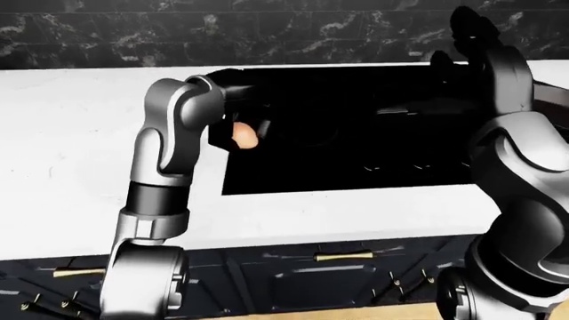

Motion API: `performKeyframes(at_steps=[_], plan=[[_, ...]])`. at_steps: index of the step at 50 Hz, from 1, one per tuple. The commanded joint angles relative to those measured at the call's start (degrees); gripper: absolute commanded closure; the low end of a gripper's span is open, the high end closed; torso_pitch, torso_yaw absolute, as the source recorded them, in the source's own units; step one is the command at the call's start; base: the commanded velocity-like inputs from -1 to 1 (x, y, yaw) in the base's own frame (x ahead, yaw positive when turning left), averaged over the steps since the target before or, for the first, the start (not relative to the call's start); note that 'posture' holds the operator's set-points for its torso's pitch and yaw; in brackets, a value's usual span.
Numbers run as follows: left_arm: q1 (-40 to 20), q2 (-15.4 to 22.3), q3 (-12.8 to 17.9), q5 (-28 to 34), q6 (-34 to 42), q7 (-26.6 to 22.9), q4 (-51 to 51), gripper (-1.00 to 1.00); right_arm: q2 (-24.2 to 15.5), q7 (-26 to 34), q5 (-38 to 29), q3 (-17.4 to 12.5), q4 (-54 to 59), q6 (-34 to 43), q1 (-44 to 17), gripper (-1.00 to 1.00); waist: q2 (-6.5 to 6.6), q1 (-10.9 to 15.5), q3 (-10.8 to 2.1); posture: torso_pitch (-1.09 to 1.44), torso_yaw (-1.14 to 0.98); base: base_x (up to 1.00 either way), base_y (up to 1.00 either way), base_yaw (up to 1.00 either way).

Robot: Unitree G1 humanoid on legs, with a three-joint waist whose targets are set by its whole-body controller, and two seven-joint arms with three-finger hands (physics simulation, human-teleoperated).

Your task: Pick the egg from the plate and place it in the pan.

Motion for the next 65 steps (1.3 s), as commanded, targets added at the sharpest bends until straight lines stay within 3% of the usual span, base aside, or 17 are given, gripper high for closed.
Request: performKeyframes(at_steps=[1,5,7,10,18,21,22,23,24,39,43,44,51,52,55,59,65], plan=[[-2.2,0.8,1.3,-0.2,0.1,1.2,-1.8,1.0,-0.4,0.2,0.1,-0.1,-1.2,-2.0,-1.6,-1.0,-0.47,0.3,-1.5,0.0,0.0,-0.12,-0.19,0.0],[-2.3,0.9,1.4,-0.2,0.3,0.9,-2.2,1.0,-0.4,0.2,0.1,-0.1,-1.3,-1.7,-1.7,-1.0,1.51,0.5,-1.4,0.0,0.0,-0.11,-0.18,0.0],[-2.2,0.9,1.4,-0.3,0.2,1.0,-2.1,1.0,-0.4,0.2,0.1,0.0,-1.2,-1.9,-1.7,-1.0,4.07,0.4,-1.95,0.0,0.0,-0.11,-0.18,0.0],[-2.3,1.0,1.4,-0.2,0.2,0.9,-2.0,1.0,-0.4,0.2,0.1,-0.1,-1.2,-1.7,-1.9,-1.0,3.84,0.1,-2.08,0.0,0.0,-0.11,-0.18,0.0],[-2.2,0.7,1.3,-0.2,0.5,1.1,-2.1,1.0,-0.3,0.5,0.2,0.0,-1.1,-1.9,-1.6,-1.0,1.06,-0.1,-1.29,0.0,0.0,-0.07,-0.22,0.0],[-2.4,0.8,1.3,-0.3,0.4,1.2,-1.7,1.0,-0.3,0.5,0.1,-0.1,-1.0,-2.2,-1.5,-1.0,-1.07,0.3,-1.29,0.0,0.0,0.02,-0.34,0.0],[-2.4,0.8,1.3,-0.3,0.4,1.2,-1.8,1.0,-0.3,0.6,0.1,0.0,-1.1,-2.4,-1.5,-1.0,-2.92,1.0,-0.45,0.0,0.0,0.0,0.0,0.0],[-2.3,0.8,1.3,-0.3,0.3,1.3,-1.7,1.0,-0.3,0.5,0.1,0.1,-1.2,-2.4,-1.6,-1.0,-6.39,1.2,-1.14,0.0,0.0,0.0,0.0,0.0],[-2.3,0.8,1.3,-0.3,0.4,1.3,-1.8,1.0,-0.3,0.5,0.1,0.0,-1.2,-2.3,-1.6,-1.0,-4.48,1.2,0.31,0.0,0.0,0.0,0.0,0.0],[-2.8,1.1,1.5,-0.5,0.6,1.0,-1.9,1.0,-0.3,0.7,0.8,-0.1,-1.6,-3.1,-1.3,-1.0,-1.69,0.0,0.1,0.0,0.0,0.0,0.0,0.0],[-3.0,1.2,1.5,-0.6,0.7,0.9,-1.8,1.0,-0.3,0.7,0.8,0.0,-1.5,-3.2,-1.3,-1.0,1.48,-0.9,-0.98,0.0,0.0,0.01,0.0,0.0],[-3.0,1.2,1.5,-0.6,0.7,0.9,-1.8,1.0,-0.3,0.7,0.8,0.0,-1.5,-3.2,-1.3,-1.0,-0.06,-0.7,-0.34,0.0,0.0,0.01,0.0,0.0],[-2.8,1.1,1.5,-0.6,0.7,1.3,-1.7,1.0,-0.3,0.7,0.8,0.0,-1.5,-3.5,-1.0,-1.0,-1.08,0.0,-0.84,0.0,0.0,0.02,0.0,0.0],[-2.9,1.1,1.5,-0.6,0.7,1.3,-1.7,1.0,-0.3,0.7,0.8,0.0,-1.5,-3.5,-1.1,-1.0,-0.51,-0.1,-1.88,0.0,0.0,0.07,-0.07,0.0],[-2.9,1.1,1.5,-0.6,0.7,1.3,-1.7,1.0,-0.3,0.7,0.9,-0.1,-1.7,-3.3,-1.2,-1.0,1.8,-0.4,-1.68,0.0,0.0,0.09,-0.14,0.0],[-3.2,1.1,1.5,-0.7,0.8,1.3,-1.5,1.0,-0.4,0.5,1.0,-0.2,-1.7,-3.1,-1.4,-1.0,3.03,-0.4,-1.85,0.0,0.0,0.09,-0.24,0.0],[-3.2,1.1,1.4,-0.7,1.0,1.2,-1.8,1.0,-0.4,0.5,1.1,-0.2,-1.7,-3.1,-1.4,-1.0,0.82,-0.2,-1.12,0.0,0.0,0.1,-0.28,0.0]])
